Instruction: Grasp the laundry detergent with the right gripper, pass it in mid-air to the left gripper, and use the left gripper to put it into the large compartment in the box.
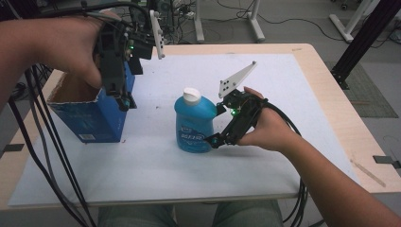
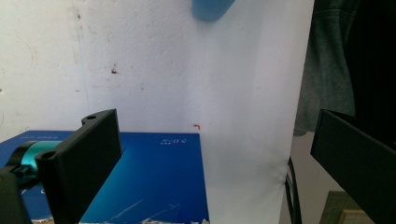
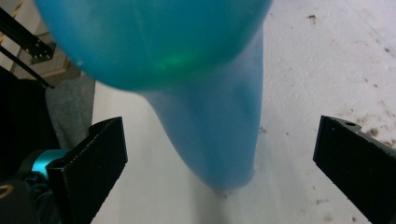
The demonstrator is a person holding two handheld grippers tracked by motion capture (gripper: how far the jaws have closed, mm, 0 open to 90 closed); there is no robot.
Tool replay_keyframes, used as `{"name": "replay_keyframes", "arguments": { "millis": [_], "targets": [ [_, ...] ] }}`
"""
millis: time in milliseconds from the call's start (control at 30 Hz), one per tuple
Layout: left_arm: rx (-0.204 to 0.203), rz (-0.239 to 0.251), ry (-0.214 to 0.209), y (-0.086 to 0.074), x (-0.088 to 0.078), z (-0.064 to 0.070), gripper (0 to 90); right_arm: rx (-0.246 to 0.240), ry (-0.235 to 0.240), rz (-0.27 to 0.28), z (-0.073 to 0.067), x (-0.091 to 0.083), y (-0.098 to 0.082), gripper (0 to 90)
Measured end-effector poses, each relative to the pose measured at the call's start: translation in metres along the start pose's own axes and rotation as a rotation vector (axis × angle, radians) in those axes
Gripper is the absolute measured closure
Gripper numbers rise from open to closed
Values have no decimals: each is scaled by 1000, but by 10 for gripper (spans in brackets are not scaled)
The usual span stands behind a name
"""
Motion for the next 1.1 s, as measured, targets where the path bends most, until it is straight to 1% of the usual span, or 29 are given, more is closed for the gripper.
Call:
{"name": "replay_keyframes", "arguments": {
  "millis": [167, 333, 400, 500, 633, 733, 800, 867, 967, 1067, 1100],
  "targets": [
    [-1, 0, -1, -1, 0, 0, 18, -1, 7, 30, 1, 7, 2, 19],
    [-3, 0, -2, -1, 1, -1, 18, -17, -11, 55, 2, 15, 4, 19],
    [-4, -1, -3, -1, 1, -1, 18, -20, -10, 67, 2, 18, 4, 19],
    [1, -5, -6, -2, 2, 0, 18, -26, -11, 97, 3, 22, 6, 19],
    [-7, -6, -5, -3, 2, 0, 18, -26, -7, 136, 3, 25, 8, 19],
    [-10, -7, -4, -3, 3, 0, 18, -28, -5, 145, 3, 30, 7, 19],
    [-9, -8, -5, -4, 3, 0, 18, -23, -6, 164, 2, 30, 8, 20],
    [-10, -8, -5, -4, 3, 0, 18, -33, -16, 177, 3, 31, 9, 21],
    [-9, -11, -4, -4, 2, 0, 18, -42, -15, 189, 2, 31, 10, 44],
    [-9, -10, -3, -4, 3, 0, 18, -47, -24, 200, 2, 30, 11, 54],
    [-12, -9, -2, -4, 3, 0, 18, -52, -34, 201, 3, 30, 11, 55]
  ]
}}
Point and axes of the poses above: each handheld gripper's, and its own axes: x roughly forward along the jaws, y roughly out of its top, z roughly to its right, the point moved 8 cm from there along x, roughly forward along the jaws, and after that the axes turned 11 degrees about y, right-handed, at the moved point
